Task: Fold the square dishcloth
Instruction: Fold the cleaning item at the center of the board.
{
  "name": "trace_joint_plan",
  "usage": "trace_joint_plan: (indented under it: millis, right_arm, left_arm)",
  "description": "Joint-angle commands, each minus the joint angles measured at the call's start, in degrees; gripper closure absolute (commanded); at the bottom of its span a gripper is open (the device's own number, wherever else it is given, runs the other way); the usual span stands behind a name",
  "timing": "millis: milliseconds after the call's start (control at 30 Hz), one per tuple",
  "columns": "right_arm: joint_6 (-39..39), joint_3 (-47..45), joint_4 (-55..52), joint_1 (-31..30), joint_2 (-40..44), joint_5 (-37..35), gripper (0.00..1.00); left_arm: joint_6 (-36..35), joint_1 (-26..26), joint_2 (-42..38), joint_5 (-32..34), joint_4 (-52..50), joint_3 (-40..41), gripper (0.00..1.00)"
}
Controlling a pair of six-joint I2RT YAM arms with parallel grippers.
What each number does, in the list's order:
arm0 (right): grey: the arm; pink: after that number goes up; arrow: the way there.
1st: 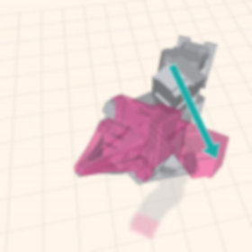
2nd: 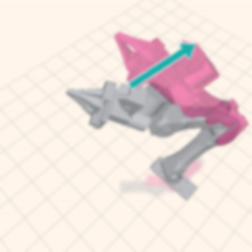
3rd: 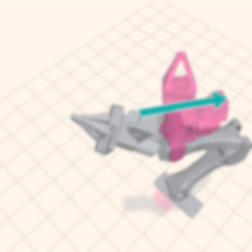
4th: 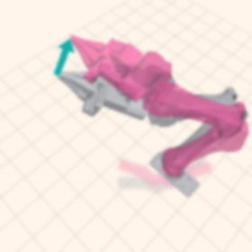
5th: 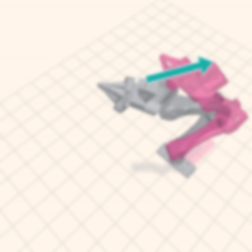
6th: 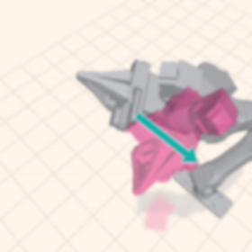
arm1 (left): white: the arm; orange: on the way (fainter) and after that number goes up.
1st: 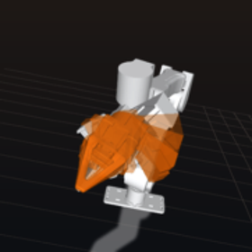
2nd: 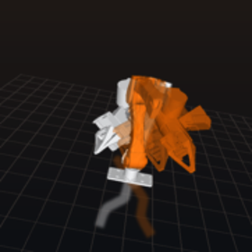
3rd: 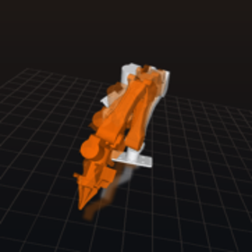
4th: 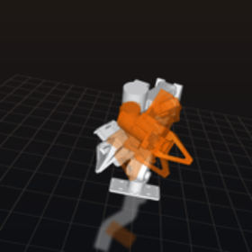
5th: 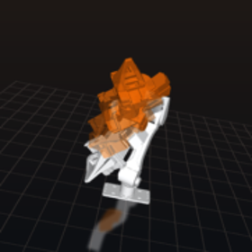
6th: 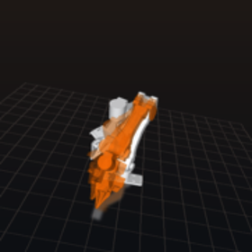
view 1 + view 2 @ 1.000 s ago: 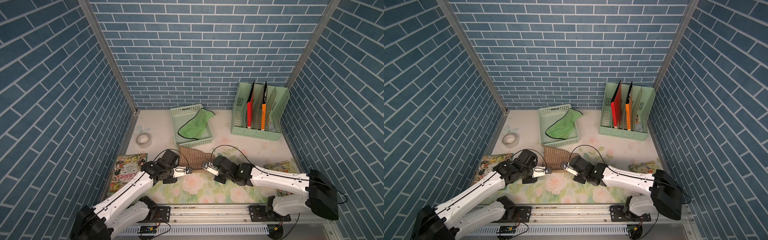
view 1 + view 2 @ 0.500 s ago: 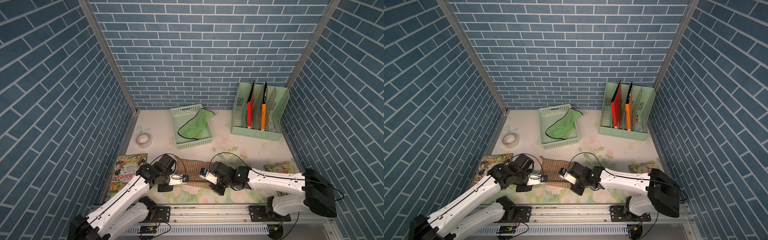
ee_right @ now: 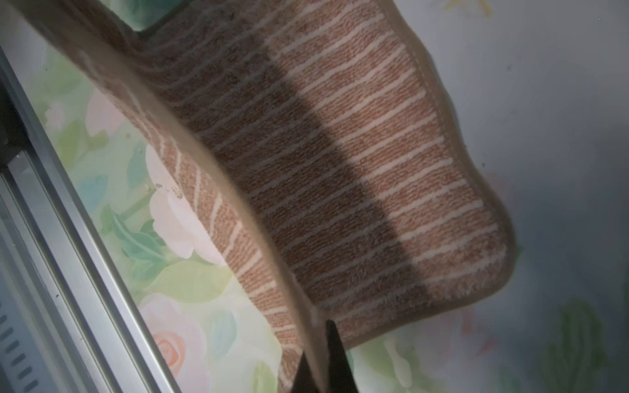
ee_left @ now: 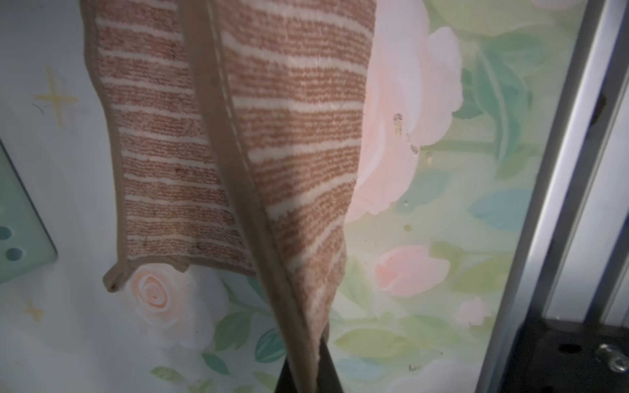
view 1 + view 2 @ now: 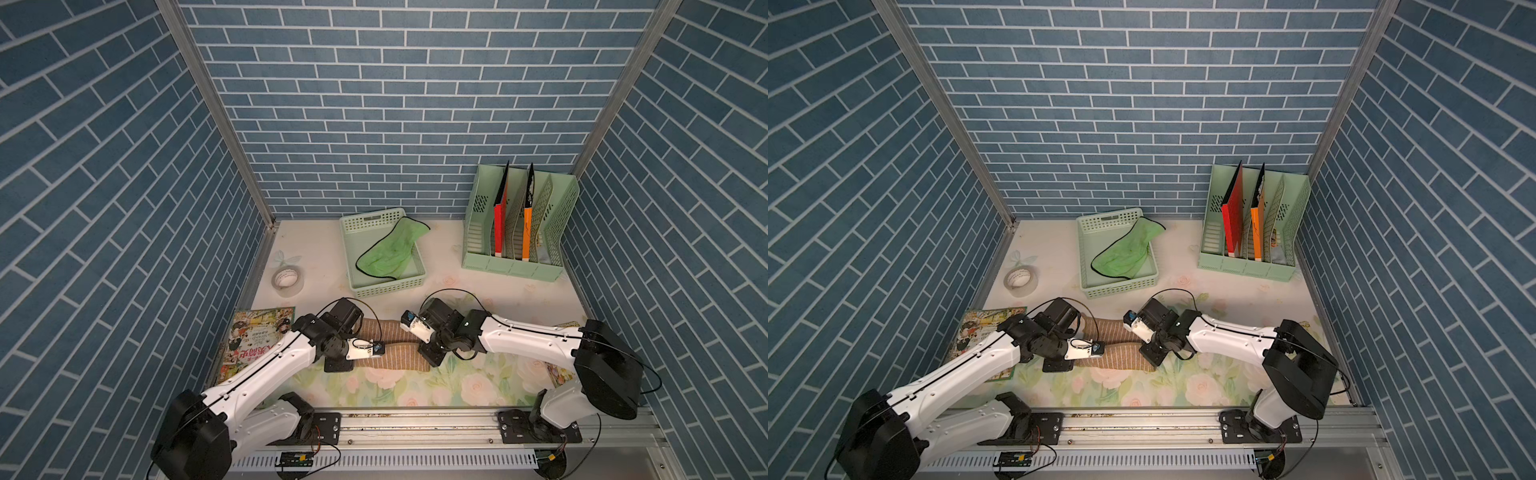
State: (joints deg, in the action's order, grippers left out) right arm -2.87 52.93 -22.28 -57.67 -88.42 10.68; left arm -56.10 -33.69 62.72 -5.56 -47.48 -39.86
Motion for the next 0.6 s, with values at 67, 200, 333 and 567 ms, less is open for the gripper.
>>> trace_joint_plan:
  millis: [67,200,333,567]
  right_arm:
    - [4.85,4.73,-0.62,3.09,-4.66,3.42,1.00]
    - [6.29,5.90,-0.74,5.65,-7.98,3.88,1.00]
    - [7.09,6.04,-0.01,7.78,-9.25,4.71,1.00]
    - [8.37,9.42,0.75,10.11,-11.34,5.03,0.97]
  left_arm:
    - [-1.74,2.92,6.14,3.26,7.94,-3.01,0.95]
    - [-0.65,4.28,13.80,5.93,12.13,-5.13,0.94]
    - [-1.08,6.33,17.42,5.80,14.22,-6.89,0.94]
    - [-3.34,10.20,19.65,5.74,15.79,-7.59,0.93]
